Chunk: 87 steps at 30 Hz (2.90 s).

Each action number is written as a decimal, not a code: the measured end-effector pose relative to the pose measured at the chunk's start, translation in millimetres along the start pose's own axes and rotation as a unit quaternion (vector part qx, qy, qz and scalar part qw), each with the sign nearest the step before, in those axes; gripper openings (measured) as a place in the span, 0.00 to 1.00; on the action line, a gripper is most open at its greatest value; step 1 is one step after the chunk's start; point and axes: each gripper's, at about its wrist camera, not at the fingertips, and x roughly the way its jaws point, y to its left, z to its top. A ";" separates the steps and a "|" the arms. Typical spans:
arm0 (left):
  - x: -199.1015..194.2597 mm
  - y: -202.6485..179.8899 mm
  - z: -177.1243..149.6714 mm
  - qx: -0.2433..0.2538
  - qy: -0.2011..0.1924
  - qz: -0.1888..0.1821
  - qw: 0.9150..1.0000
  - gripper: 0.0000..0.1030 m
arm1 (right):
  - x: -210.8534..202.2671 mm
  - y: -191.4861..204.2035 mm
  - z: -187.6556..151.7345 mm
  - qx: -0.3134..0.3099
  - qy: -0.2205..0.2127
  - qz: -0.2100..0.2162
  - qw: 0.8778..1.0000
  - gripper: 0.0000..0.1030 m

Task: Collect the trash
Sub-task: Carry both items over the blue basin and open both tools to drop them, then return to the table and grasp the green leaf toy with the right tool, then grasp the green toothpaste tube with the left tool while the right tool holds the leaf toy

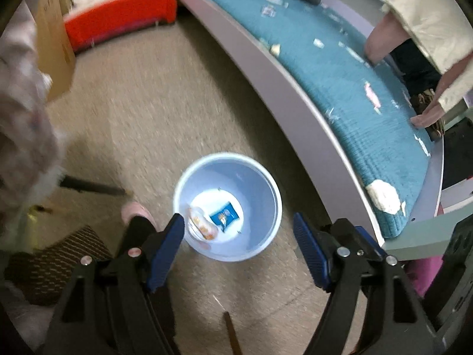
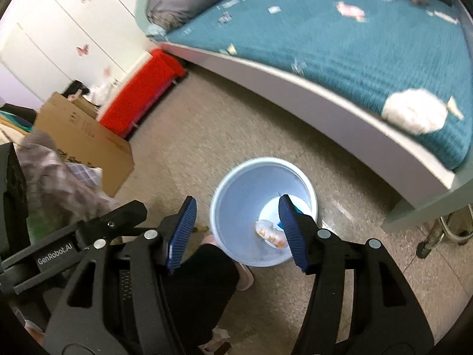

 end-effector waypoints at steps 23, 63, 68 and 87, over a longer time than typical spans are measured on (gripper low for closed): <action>-279.4 117.8 10.1 -0.040 -0.204 0.139 0.968 0.72 | -113.8 251.3 3.3 -0.192 -0.067 0.182 0.962 0.62; -311.8 252.5 61.8 -0.120 -0.187 0.185 0.957 0.21 | -12.6 399.8 10.8 -0.250 0.015 0.192 0.949 0.18; -334.9 234.2 52.6 -0.116 -0.216 0.167 0.955 0.21 | -44.8 386.3 20.1 -0.236 0.002 0.230 0.944 0.17; -258.7 60.2 35.6 0.004 -0.173 0.014 0.985 0.21 | -109.1 196.6 49.8 -0.139 -0.087 0.177 0.970 0.18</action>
